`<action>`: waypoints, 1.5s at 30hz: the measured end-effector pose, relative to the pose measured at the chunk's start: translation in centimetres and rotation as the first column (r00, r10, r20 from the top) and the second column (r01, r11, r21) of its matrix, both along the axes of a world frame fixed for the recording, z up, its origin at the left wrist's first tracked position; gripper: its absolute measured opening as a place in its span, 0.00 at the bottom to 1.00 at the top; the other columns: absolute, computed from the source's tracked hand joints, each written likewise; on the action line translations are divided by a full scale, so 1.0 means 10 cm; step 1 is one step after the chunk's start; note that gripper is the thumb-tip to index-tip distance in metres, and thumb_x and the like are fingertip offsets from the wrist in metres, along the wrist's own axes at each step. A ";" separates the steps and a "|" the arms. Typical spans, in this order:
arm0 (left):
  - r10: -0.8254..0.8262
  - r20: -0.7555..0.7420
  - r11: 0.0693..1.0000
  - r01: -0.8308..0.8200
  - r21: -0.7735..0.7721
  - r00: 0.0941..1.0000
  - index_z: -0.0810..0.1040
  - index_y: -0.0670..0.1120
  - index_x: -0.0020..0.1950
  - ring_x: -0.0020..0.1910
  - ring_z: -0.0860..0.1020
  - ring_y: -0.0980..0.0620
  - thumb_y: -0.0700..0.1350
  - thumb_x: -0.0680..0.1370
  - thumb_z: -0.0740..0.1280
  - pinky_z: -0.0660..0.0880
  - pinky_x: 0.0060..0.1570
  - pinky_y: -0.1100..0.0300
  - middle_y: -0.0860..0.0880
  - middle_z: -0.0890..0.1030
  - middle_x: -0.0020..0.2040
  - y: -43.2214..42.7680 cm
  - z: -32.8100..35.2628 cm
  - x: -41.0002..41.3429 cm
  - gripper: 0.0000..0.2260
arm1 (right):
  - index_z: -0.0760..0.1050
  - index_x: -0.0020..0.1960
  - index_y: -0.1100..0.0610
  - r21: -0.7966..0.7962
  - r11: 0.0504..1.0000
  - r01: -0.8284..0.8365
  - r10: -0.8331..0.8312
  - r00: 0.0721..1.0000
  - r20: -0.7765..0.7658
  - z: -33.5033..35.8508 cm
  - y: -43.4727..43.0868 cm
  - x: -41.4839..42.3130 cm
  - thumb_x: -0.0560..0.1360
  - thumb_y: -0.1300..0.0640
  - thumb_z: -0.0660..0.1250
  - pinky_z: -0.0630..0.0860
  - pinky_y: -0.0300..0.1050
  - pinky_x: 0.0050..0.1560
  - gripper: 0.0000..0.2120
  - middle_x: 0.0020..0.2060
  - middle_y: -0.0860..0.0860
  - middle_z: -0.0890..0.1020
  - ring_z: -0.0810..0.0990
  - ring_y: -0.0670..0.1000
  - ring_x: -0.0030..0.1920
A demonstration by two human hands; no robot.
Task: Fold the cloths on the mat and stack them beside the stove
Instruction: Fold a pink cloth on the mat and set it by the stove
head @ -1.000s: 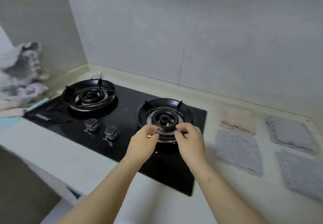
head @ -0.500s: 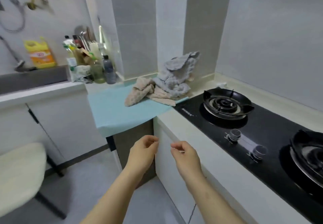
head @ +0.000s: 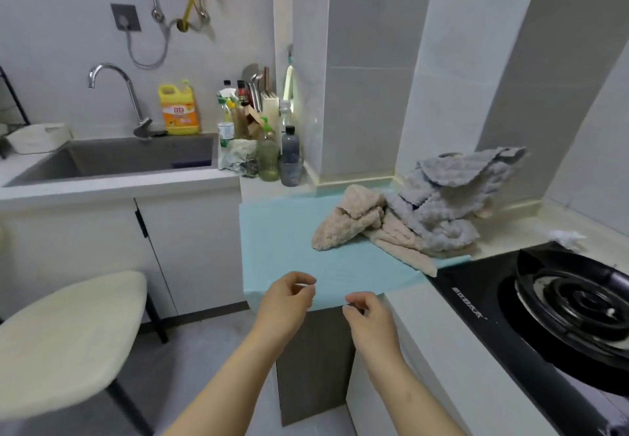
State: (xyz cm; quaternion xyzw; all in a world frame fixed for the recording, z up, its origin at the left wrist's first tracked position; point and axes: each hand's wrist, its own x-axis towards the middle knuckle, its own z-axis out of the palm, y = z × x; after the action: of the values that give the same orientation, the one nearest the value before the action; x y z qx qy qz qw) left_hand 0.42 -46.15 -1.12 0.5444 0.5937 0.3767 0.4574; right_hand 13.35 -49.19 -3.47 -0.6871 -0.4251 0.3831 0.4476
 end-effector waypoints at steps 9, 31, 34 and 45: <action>-0.005 -0.052 0.998 0.001 -0.061 0.999 0.78 0.51 0.48 0.45 0.79 0.53 0.42 0.78 0.62 0.75 0.46 0.56 0.49 0.81 0.46 1.38 -0.01 0.32 0.07 | 0.72 0.53 0.51 -0.066 0.998 -0.017 0.022 0.996 0.087 0.02 1.28 0.54 0.78 0.60 0.60 0.64 0.28 0.31 0.06 0.58 0.50 0.71 0.70 0.40 0.36; -0.495 -0.180 0.867 0.468 -0.172 0.850 0.67 0.50 0.36 0.37 0.70 0.53 0.40 0.74 0.64 0.67 0.37 0.61 0.53 0.71 0.34 2.97 -0.45 0.26 0.09 | 0.64 0.66 0.55 0.028 0.869 0.494 -0.473 0.846 -0.245 -0.14 2.63 0.04 0.75 0.63 0.66 0.73 0.36 0.40 0.22 0.48 0.51 0.78 0.78 0.48 0.46; -0.580 -0.021 0.805 0.569 -0.166 0.815 0.72 0.49 0.37 0.37 0.72 0.51 0.39 0.73 0.66 0.69 0.39 0.58 0.49 0.73 0.36 3.01 -0.27 0.13 0.08 | 0.64 0.65 0.55 0.081 0.836 0.543 -0.509 0.822 -0.253 -0.05 2.69 0.04 0.75 0.63 0.66 0.71 0.35 0.36 0.21 0.42 0.47 0.76 0.76 0.43 0.40; -0.289 0.089 0.957 0.290 0.010 0.953 0.71 0.48 0.37 0.30 0.66 0.53 0.39 0.76 0.62 0.60 0.28 0.61 0.50 0.70 0.32 3.34 0.41 -0.24 0.09 | 0.69 0.39 0.54 0.171 0.780 0.602 -0.528 0.779 -0.338 0.31 2.98 0.26 0.77 0.63 0.61 0.67 0.41 0.30 0.09 0.32 0.52 0.74 0.71 0.51 0.31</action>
State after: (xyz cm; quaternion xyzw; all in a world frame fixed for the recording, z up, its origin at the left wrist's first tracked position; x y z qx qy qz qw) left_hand -2.00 -12.72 3.02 0.6074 0.4871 0.3285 0.5347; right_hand 15.97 -19.41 -0.34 -0.6565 -0.1797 0.2584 0.6855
